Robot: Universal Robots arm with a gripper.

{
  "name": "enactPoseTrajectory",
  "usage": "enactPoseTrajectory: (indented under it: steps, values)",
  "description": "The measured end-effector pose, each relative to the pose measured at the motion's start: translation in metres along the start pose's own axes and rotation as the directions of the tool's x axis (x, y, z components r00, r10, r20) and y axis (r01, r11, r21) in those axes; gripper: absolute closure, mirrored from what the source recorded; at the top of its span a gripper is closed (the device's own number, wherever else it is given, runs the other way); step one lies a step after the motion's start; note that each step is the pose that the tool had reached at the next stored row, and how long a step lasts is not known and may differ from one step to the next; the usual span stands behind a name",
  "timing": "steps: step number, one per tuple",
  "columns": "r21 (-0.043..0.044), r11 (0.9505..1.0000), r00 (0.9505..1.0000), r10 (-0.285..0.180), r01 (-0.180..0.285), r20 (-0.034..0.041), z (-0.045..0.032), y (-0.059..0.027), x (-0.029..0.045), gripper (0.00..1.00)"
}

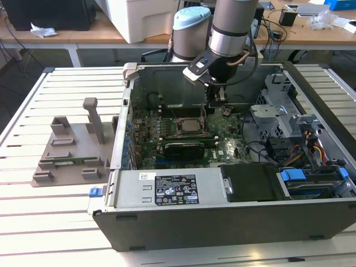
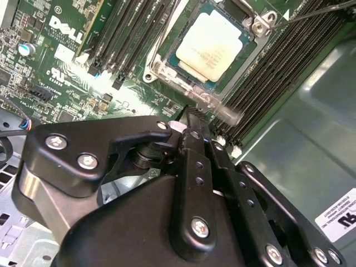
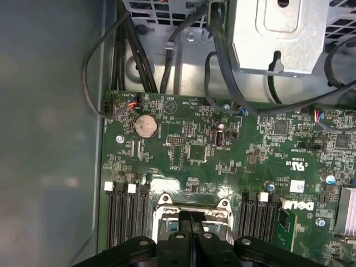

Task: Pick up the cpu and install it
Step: 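Close the cpu cover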

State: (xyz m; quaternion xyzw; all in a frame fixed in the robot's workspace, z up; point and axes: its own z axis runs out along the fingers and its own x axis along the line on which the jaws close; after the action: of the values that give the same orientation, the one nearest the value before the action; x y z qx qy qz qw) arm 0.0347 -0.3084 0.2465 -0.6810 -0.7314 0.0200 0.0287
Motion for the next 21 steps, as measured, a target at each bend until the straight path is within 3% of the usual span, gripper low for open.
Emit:
enactPoseTrajectory:
  steps: [5,12,17,21]
  values:
    - [0.0001,1.0,1.0,0.0,0.0,0.0001,0.0048,-0.0092,0.0006,0.89]
    - [0.0,1.0,1.0,0.0,0.0,-0.0001,0.0317,-0.0484,0.0032,0.89]
    - [0.0,1.0,1.0,0.0,0.0,0.0001,0.0417,-0.0614,0.004,0.89]
    - [0.0001,1.0,1.0,0.0,0.0,0.0002,0.045,-0.0661,0.0043,0.89]
